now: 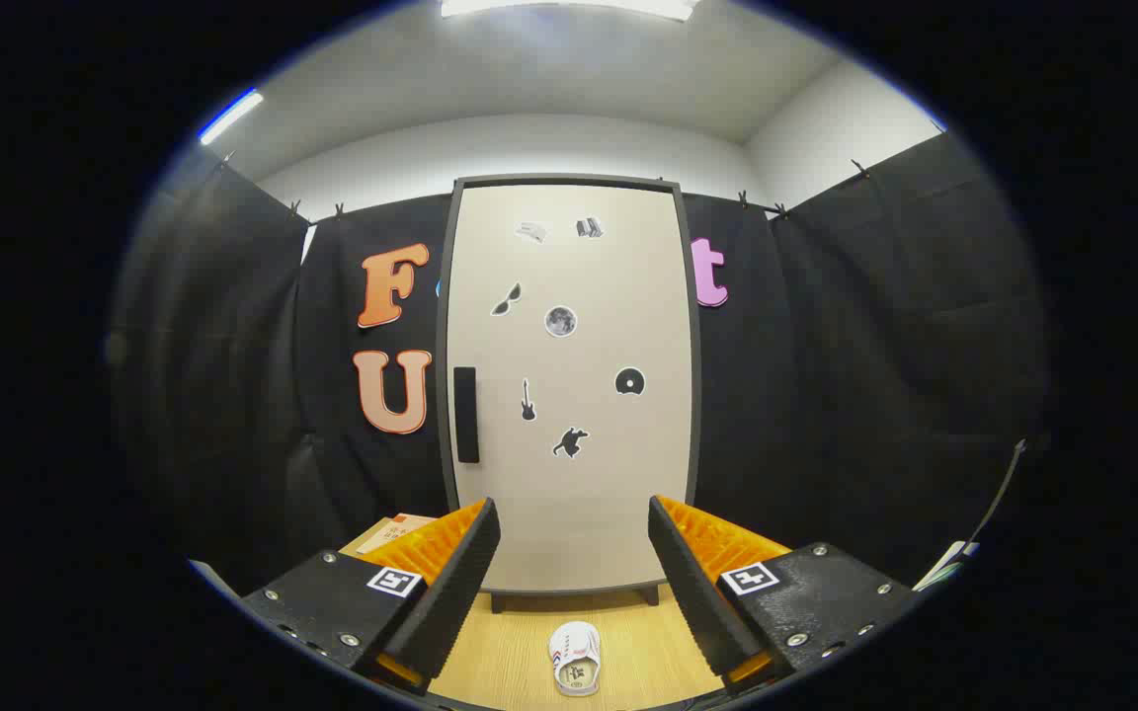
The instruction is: Open the shoe cabinet door, grab the shoes and put them into the shoe cabinet, then close the shoe cabinet door.
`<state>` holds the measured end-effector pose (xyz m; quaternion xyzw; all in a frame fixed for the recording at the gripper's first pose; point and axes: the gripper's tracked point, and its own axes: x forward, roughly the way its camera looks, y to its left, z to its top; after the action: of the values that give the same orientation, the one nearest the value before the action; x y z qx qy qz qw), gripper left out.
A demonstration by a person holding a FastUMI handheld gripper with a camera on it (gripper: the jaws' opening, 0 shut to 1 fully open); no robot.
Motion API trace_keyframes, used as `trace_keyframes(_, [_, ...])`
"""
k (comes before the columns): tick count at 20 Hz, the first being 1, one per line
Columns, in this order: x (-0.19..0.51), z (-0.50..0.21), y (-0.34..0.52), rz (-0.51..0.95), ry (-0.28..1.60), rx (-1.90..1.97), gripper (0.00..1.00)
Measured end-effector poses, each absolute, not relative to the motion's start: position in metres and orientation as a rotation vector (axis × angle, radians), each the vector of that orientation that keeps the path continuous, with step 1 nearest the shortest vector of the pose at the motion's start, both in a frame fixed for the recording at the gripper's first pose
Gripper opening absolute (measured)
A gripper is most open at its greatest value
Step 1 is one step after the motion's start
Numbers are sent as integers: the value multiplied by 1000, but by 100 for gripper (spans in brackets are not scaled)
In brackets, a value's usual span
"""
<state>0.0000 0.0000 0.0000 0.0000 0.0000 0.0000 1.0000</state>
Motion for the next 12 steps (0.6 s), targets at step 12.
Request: trace_keyframes(12, [5, -1, 2, 6, 7, 3, 94])
